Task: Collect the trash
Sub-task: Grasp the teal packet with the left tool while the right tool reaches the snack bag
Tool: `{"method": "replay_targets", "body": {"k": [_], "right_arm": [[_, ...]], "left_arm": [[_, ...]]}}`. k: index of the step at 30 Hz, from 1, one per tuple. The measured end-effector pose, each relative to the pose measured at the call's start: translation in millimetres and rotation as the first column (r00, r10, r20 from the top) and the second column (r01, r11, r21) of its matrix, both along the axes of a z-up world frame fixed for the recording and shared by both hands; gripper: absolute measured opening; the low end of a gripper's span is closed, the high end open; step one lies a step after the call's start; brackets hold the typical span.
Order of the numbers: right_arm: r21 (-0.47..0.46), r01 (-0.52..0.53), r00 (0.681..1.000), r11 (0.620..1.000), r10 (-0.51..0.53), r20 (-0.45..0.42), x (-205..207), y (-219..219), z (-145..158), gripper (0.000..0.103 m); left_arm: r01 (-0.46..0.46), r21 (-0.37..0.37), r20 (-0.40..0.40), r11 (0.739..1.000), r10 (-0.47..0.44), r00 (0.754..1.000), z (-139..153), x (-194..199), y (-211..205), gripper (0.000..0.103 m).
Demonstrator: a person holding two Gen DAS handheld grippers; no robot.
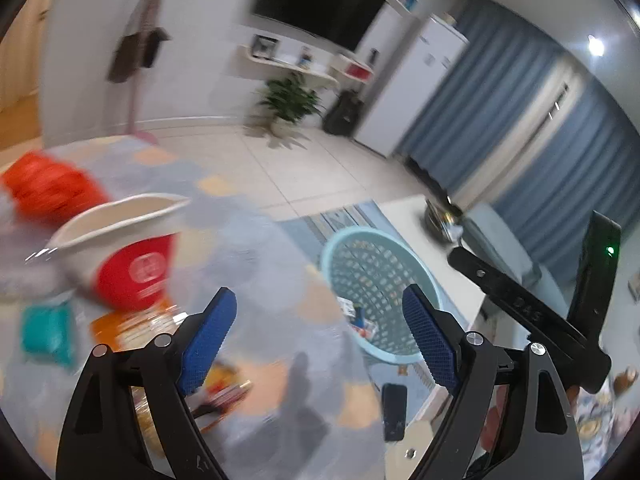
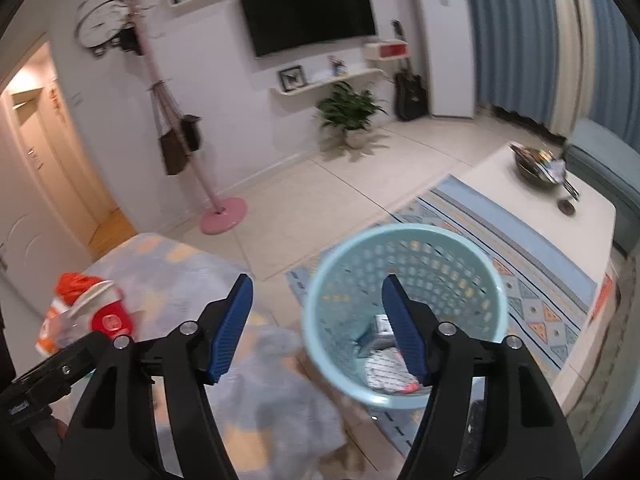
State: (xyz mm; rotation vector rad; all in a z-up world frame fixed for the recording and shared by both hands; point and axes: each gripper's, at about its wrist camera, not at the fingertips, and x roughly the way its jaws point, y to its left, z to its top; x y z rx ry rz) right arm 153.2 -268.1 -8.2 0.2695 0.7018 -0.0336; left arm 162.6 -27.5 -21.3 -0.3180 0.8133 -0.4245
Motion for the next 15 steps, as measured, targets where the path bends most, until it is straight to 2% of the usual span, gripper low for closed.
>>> {"method": "replay_targets", "body": {"k": [5,9,12,15], "right_arm": [[-0.023,-0.1,0.995,0.995,0.1,0.014,-4.0,43.9,7.0,0.065],[-0.044,-0.189,0.982,0.981,0.19,0.002,-5.4,82.6,4.2,0.065],[-0.059,-0.256,0.967,0.965,0.255,-0.023,-7.9,109.6,-3.9,0.066],[-0.072,-0.317,0.948,0.946,0.314,-0.051,-10.5,134.6,-13.9,0.069]], "left_arm": [[-0.111,-0.007,0.018,0.994,0.111,0.994,1.0,-19.6,51.6,0.081],[-0.231,0.007,0.003,0.973,0.231,0.973,-5.6,-32.0,98.7,0.081],[-0.297,0.076,-0.019,0.952,0.299,0.954,-15.3,-30.4,123.3,0.079],[-0.302,0.158,-0.072,0.94,0.316,0.946,-28.6,-19.7,133.9,0.079]]}}
